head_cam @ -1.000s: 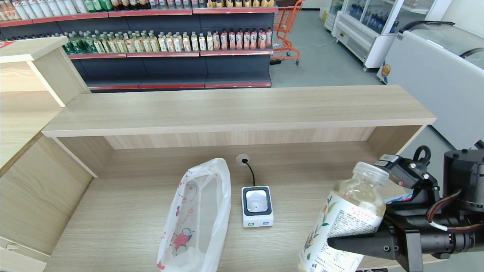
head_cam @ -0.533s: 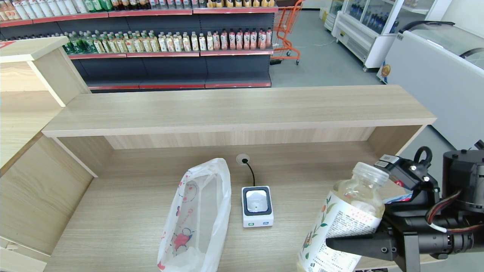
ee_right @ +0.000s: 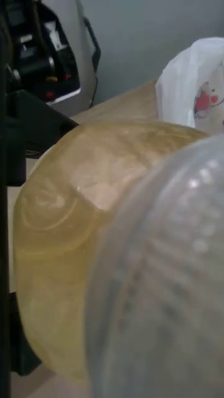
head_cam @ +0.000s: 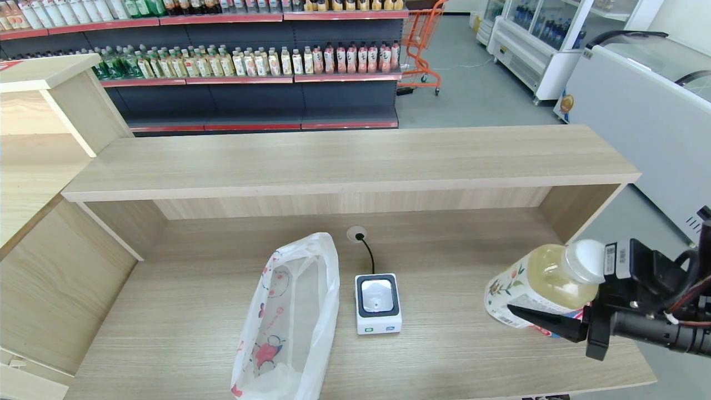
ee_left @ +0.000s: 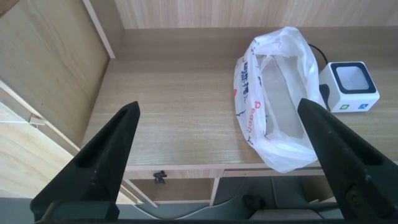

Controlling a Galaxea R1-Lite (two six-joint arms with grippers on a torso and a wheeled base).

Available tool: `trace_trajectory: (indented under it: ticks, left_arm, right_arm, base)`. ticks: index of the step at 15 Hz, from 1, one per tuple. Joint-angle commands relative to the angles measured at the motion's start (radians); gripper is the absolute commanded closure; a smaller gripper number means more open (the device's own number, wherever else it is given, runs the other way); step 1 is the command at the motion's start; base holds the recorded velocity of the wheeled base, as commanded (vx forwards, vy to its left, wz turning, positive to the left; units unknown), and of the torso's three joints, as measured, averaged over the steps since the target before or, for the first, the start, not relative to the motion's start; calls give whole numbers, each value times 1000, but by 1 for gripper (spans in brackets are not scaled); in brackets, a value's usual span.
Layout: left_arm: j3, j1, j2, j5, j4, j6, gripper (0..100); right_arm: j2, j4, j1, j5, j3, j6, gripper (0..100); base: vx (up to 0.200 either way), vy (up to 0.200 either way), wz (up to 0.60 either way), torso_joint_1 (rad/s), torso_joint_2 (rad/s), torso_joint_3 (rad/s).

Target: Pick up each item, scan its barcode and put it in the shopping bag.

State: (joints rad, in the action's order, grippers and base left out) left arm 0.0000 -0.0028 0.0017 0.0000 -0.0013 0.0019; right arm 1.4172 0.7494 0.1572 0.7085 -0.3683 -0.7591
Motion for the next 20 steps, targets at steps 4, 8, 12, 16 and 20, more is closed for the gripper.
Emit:
trace_trajectory:
  ticks: [4, 8, 12, 16, 20]
  left_arm:
    - [0, 0, 0, 2, 0, 0, 0]
    - [0, 0, 0, 0, 0, 0, 0]
    - [0, 1, 0, 2, 0, 1, 0]
    - [0, 0, 0, 0, 0, 1, 0]
    - [0, 0, 0, 0, 0, 13, 0]
  right_arm:
    - [-46, 33, -107, 106, 29, -296, 100]
    - [-73, 62, -87, 111, 98, -384, 100]
    - [-75, 62, -84, 111, 101, -384, 100]
    - [-60, 62, -90, 109, 103, -381, 100]
    - [-58, 61, -90, 114, 104, -374, 100]
  base:
    - [0, 0, 0, 0, 0, 0]
    - [0, 0, 0, 0, 0, 0]
    - [0, 0, 0, 0, 0, 0]
    - [0, 0, 0, 0, 0, 0]
    - [0, 0, 0, 0, 0, 0]
